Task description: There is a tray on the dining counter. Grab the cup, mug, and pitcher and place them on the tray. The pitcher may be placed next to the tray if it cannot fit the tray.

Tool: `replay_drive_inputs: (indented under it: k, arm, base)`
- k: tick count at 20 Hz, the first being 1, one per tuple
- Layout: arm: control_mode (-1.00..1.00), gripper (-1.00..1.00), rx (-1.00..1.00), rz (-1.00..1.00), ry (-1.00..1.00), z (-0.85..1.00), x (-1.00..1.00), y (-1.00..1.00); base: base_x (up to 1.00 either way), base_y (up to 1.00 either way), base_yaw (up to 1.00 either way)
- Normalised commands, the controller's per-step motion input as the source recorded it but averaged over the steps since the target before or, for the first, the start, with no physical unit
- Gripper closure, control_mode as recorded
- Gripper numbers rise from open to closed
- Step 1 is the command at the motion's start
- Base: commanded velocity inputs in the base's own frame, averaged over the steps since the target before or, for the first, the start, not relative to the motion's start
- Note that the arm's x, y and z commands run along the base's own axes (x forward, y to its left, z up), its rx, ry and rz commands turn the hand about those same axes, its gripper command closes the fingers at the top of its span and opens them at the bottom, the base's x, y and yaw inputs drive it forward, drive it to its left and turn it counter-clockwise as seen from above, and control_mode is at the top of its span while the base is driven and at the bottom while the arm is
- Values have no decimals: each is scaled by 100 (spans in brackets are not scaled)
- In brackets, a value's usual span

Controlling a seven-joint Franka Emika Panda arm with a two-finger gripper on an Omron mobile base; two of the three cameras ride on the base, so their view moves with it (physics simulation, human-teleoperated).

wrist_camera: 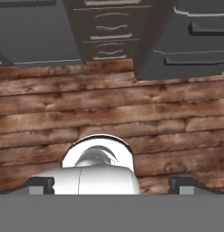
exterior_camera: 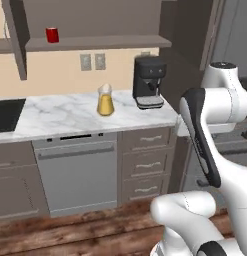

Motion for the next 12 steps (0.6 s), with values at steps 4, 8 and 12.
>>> replay_drive_inputs:
  k: [4,8,12]
  arm:
    - [100,-100,0,0,0,0,0,0]
    - [100,-100,0,0,0,0,0,0]
    - [100,-100,0,0,0,0,0,0]
  base:
    - [0,0,60]
    - [35,6,31]
    - [66,7,0]
